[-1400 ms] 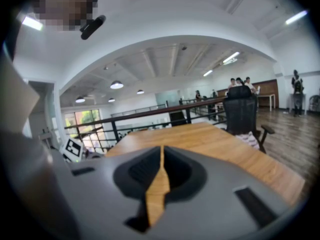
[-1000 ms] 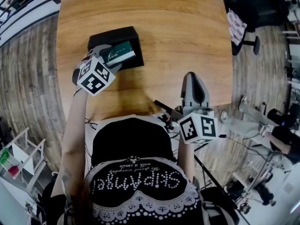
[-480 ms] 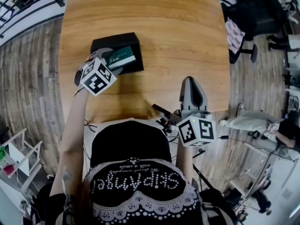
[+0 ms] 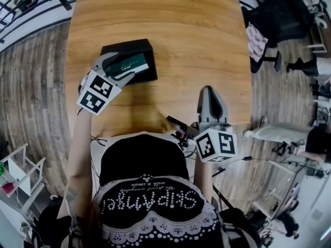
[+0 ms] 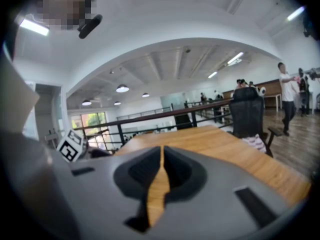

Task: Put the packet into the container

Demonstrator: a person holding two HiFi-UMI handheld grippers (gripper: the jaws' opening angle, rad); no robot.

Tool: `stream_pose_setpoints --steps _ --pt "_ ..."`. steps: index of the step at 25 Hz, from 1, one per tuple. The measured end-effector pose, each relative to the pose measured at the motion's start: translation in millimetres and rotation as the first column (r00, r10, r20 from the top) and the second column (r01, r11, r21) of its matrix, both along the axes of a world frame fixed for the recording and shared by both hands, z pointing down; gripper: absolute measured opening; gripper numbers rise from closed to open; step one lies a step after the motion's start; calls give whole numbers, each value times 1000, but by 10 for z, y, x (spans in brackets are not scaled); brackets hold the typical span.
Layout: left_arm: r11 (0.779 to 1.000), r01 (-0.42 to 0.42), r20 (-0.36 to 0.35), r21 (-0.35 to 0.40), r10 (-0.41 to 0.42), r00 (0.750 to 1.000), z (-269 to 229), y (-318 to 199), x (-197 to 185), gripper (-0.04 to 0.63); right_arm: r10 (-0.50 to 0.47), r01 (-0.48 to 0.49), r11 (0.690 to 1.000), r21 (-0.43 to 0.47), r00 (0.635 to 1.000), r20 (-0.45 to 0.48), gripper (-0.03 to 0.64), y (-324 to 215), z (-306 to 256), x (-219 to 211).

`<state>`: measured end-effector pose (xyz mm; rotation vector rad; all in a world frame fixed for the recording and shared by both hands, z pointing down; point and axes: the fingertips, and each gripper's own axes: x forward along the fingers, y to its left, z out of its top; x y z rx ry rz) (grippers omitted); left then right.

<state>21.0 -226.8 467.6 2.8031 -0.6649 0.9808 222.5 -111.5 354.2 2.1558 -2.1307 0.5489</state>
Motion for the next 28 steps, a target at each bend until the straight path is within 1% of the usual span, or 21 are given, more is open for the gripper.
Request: stream_pose_setpoints --steps 3,6,7,8,9,12,16,19,22,26,28 --pt "998 50 -106 42 -45 993 -321 -9 -31 331 -7 7 1000 5 1000 -2 41 0 -15 -18" --pt "992 99 -208 74 -82 975 -621 -34 -75 330 -11 11 1000 15 1000 -4 41 -11 -35 -24" --pt "989 118 -236 86 -95 967 -709 -47 -98 318 -12 12 1000 18 1000 -4 41 -14 -42 -24" --pt "985 139 -260 99 -109 959 -792 -61 -122 281 -13 13 1000 20 1000 -6 41 -16 -50 -25" --pt "981 159 -283 111 -122 951 -868 -74 -146 256 -14 15 1000 21 1000 -9 41 -17 -59 -24" --pt "971 204 -338 123 -152 929 -1057 -74 -218 240 -16 16 1000 25 1000 -16 41 0 -92 -19" --pt "956 256 -396 142 -182 900 -1286 -53 -331 182 -10 11 999 32 1000 -23 41 33 -150 3" --pt "936 314 -443 159 -216 870 -1455 -30 -444 133 -3 5 999 41 1000 -30 41 77 -196 29" --pt "908 384 -490 170 -261 832 -1610 -8 -603 75 1 1 999 47 999 -36 41 119 -236 31" --pt "869 461 -539 180 -305 786 -1788 58 -758 44 3 -1 999 53 999 -40 41 140 -256 42" --pt "845 501 -556 187 -330 763 -1861 110 -828 35 1 1 998 56 999 -41 41 143 -265 47"
